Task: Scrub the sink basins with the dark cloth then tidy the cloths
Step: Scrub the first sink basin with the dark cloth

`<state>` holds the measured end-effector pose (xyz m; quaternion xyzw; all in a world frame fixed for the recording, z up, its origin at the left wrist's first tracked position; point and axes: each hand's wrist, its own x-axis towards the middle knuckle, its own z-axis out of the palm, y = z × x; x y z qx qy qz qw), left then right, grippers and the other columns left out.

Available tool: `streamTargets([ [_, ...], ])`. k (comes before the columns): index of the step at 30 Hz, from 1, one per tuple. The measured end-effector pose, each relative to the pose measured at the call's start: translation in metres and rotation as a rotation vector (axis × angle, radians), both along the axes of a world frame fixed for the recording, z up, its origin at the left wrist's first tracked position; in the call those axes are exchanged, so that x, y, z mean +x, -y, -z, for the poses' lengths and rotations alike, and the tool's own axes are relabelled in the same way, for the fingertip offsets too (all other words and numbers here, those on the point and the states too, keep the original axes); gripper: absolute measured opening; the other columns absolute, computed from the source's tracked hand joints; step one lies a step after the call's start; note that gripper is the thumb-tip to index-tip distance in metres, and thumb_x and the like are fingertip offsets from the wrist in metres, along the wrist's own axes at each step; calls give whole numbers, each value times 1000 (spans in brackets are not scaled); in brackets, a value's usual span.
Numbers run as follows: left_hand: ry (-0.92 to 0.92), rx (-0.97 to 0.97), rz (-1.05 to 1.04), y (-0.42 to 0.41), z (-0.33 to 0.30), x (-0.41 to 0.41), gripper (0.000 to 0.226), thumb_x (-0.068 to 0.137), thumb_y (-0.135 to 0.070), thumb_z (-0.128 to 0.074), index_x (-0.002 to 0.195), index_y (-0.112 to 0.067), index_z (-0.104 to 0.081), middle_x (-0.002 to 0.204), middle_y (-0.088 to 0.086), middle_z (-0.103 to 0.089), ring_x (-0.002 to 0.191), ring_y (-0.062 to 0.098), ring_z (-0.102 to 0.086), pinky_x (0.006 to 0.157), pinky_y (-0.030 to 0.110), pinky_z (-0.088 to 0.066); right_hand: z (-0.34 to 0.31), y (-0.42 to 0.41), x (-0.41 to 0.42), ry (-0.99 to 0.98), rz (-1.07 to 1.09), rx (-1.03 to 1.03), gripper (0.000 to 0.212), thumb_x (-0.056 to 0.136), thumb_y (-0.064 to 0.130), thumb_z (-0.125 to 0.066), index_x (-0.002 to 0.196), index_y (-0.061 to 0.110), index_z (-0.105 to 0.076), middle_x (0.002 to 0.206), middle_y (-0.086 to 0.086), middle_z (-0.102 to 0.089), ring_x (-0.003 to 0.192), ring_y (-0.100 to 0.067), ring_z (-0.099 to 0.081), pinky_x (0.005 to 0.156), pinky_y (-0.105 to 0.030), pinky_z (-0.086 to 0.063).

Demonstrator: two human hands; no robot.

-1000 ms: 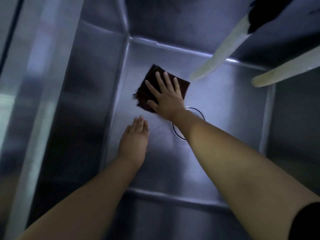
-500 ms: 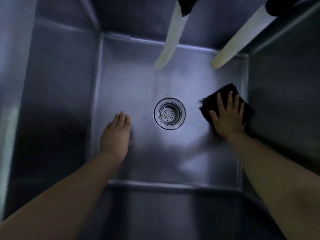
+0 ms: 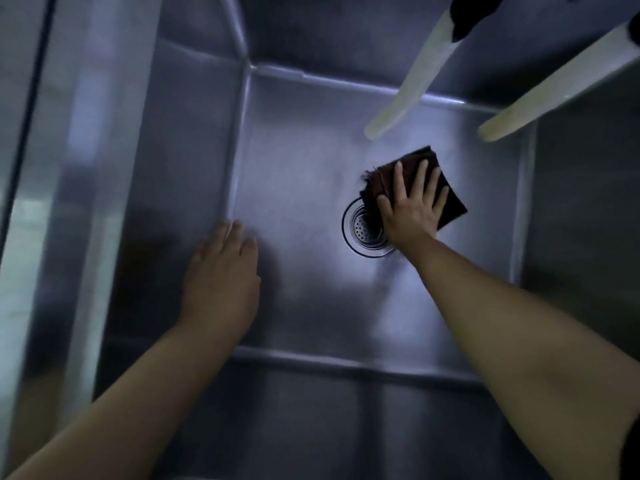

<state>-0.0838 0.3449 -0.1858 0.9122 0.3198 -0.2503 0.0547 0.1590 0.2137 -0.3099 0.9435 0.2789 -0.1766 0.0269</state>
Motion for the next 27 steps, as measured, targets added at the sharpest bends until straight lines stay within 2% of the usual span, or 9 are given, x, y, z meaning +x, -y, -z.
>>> streamTargets([
  [5, -37, -70, -63, 3, 12, -8, 58, 93, -31, -49, 143, -11, -30, 155, 8, -22, 144, 23, -17, 113, 37, -22, 3, -75, -20, -13, -227, 9, 66, 96, 53, -27, 151, 29, 1, 158, -15, 9, 144, -36, 12, 114, -53, 7],
  [10, -23, -60, -103, -7, 18, -12, 42, 92, -18, -49, 132, -9, -44, 142, 9, -41, 133, 25, -34, 105, 36, -33, 4, -108, -75, -39, -480, 34, 67, 95, 54, -29, 151, 29, -1, 158, -15, 9, 144, -37, 12, 113, -54, 8],
  [14, 5, -76, -152, -5, 15, -10, 39, 92, -8, -42, 131, -9, -47, 136, 8, -47, 127, 24, -41, 96, 36, -40, 6, -94, -122, -48, -655, 42, 67, 94, 54, -31, 151, 29, -5, 159, -14, 5, 145, -36, 9, 114, -53, 7],
  [17, 16, -81, -166, -3, 11, -9, 36, 92, -6, -40, 125, -11, -51, 129, 8, -51, 121, 26, -44, 89, 37, -44, 6, -61, -144, -81, -777, 94, 70, 88, 52, -43, 150, 28, -20, 158, -15, -10, 145, -37, -4, 115, -53, 0],
  [19, 4, -78, -181, -3, 9, -9, 35, 92, -6, -39, 124, -13, -52, 127, 7, -52, 120, 25, -46, 87, 36, -45, 6, -38, -140, -88, -846, 92, 69, 85, 52, -40, 148, 27, -28, 156, -14, -19, 144, -35, -13, 116, -53, -6],
  [23, -41, -78, -185, -5, 10, -12, 33, 90, -3, -40, 119, -12, -53, 123, 8, -54, 118, 25, -48, 87, 37, -46, 6, -19, -95, -9, -740, 73, 68, 87, 54, -34, 148, 25, -27, 156, -15, -20, 144, -36, -15, 115, -52, -10],
  [26, -43, -70, -189, -6, 13, -11, 30, 90, -2, -42, 117, -10, -54, 122, 8, -55, 117, 26, -49, 84, 37, -46, 4, -27, -77, -9, -674, -36, 68, 94, 52, -33, 151, 26, -6, 159, -13, 2, 145, -34, 6, 115, -49, 6],
  [27, -37, -71, -190, -6, 14, -10, 31, 90, -2, -42, 117, -10, -54, 122, 9, -54, 117, 26, -48, 84, 37, -46, 4, -31, -80, 1, -640, -38, 68, 95, 52, -33, 151, 26, -4, 158, -13, 4, 145, -34, 8, 115, -49, 9],
])
